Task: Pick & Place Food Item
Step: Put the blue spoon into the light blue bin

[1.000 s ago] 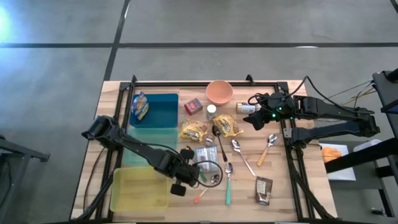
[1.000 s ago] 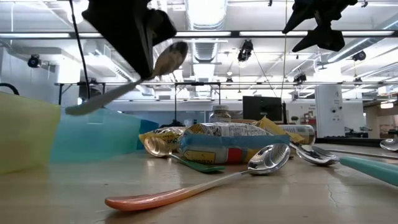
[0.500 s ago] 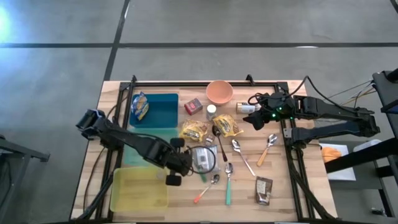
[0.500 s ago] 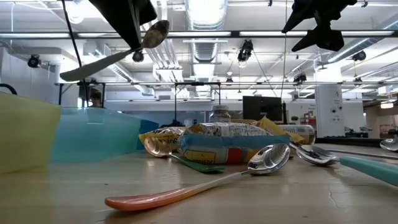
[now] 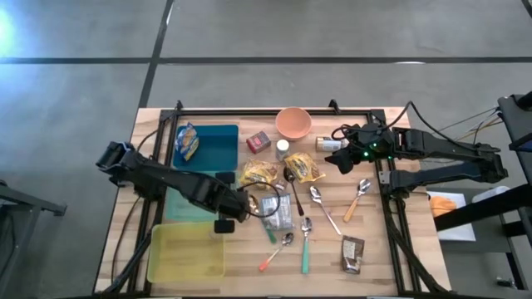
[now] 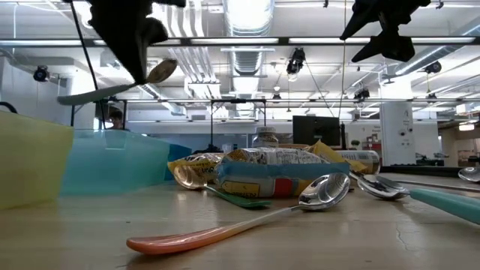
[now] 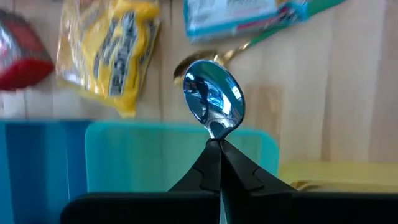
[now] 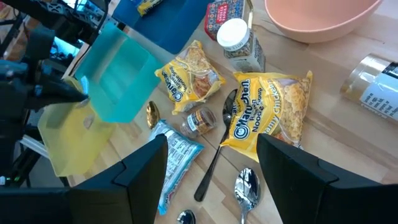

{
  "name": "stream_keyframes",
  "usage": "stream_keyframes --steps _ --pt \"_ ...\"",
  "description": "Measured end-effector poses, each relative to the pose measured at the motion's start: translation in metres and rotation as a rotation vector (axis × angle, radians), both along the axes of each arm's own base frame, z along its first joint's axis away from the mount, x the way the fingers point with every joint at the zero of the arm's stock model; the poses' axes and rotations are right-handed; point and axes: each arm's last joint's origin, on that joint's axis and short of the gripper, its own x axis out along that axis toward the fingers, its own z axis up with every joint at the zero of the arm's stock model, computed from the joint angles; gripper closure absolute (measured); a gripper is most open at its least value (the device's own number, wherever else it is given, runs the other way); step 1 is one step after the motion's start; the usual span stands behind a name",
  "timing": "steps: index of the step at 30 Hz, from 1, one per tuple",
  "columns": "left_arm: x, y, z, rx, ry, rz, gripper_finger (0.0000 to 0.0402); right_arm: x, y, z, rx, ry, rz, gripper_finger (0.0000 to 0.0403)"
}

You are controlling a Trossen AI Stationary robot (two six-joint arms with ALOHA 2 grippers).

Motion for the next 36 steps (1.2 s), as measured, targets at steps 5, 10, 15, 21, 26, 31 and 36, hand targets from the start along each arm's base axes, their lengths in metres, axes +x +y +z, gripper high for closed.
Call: stream_keyframes --steps 5,10,15,21,26,31,36 --pt "-0.024 0.012 -0.006 -0.038 -0.024 0.083 0.0401 0.0 0.0 0.0 -0.013 0.003 0.012 0.0161" --pt "-0.052 0.025 -0.013 -0.089 -0.049 0.186 0.0401 0.0 0.0 0.0 -0.019 0.004 0.017 0.0161" --pt "-0.073 0.032 -0.03 -0.115 0.01 0.228 0.0401 0.0 0.0 0.0 -0.02 0.005 0.017 0.0161" --pt "-0.075 0.031 -0.049 -0.153 0.027 0.22 0.0401 0.0 0.0 0.0 -0.018 0.005 0.016 0.0161" --pt "-0.073 0.031 -0.056 -0.171 0.002 0.202 0.0401 0.0 0.0 0.0 -0.018 0.005 0.016 0.0161" --pt "-0.073 0.03 -0.062 -0.203 -0.01 0.175 0.0401 0.0 0.0 0.0 -0.016 0.004 0.014 0.0161" --pt "-0.07 0.029 -0.066 -0.215 -0.001 0.143 0.0401 0.0 0.0 0.0 -0.019 0.004 0.011 0.0161"
